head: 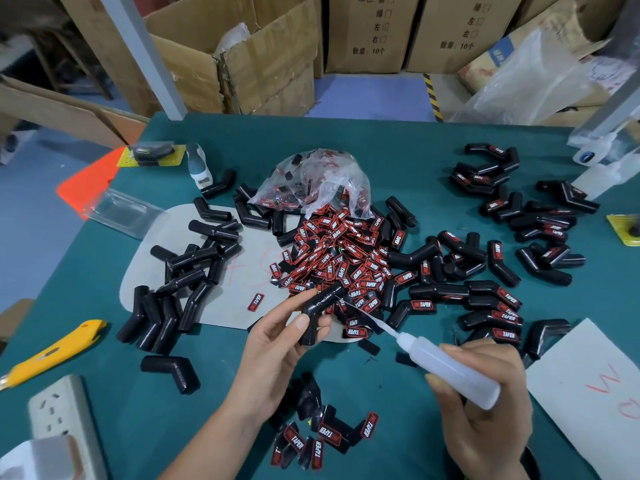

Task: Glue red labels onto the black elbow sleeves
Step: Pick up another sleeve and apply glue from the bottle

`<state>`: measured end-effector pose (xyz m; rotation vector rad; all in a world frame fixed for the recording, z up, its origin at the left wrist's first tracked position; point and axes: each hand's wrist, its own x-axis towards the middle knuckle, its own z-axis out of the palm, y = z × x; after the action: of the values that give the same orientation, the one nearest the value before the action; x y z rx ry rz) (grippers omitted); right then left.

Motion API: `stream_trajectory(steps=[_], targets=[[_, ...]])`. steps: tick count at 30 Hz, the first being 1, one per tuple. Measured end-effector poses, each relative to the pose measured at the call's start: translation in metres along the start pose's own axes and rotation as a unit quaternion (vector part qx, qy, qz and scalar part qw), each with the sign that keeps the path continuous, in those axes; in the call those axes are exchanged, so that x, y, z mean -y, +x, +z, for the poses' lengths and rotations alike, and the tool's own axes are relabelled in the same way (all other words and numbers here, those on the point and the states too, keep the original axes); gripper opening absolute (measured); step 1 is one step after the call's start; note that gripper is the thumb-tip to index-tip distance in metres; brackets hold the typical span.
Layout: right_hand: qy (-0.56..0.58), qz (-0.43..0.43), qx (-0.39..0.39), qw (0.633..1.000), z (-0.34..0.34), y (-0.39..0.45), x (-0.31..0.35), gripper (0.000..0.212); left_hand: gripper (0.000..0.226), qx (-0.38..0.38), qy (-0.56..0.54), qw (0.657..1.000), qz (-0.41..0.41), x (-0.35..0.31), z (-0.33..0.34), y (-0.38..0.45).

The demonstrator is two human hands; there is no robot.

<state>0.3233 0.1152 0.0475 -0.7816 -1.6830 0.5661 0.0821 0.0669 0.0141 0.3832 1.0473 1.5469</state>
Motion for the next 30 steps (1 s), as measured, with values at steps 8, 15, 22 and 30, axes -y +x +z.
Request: stream_trajectory(steps=[8,15,22,30], targets=[[-0.006,0.021,0.048,0.999,0.006,-0.003,0.002,0.027,0.044,-0.004,-0.004,1.0,-0.006,0.0,0.002,0.0],[-0.016,0.011,0.028,0.999,0.003,0.001,0.0,0.026,0.045,-0.004,0.012,1.0,0.0,-0.001,0.003,-0.001],[0.006,0.149,-0.07,0.986,-0.011,0.01,-0.004,0.029,0.046,-0.005,0.011,1.0,0.003,-0.003,0.003,-0.001],[-0.061,0.218,0.012,0.974,-0.021,0.01,-0.025,0.034,0.034,0.002,0.038,0.999,0.022,0.001,0.0,0.0]])
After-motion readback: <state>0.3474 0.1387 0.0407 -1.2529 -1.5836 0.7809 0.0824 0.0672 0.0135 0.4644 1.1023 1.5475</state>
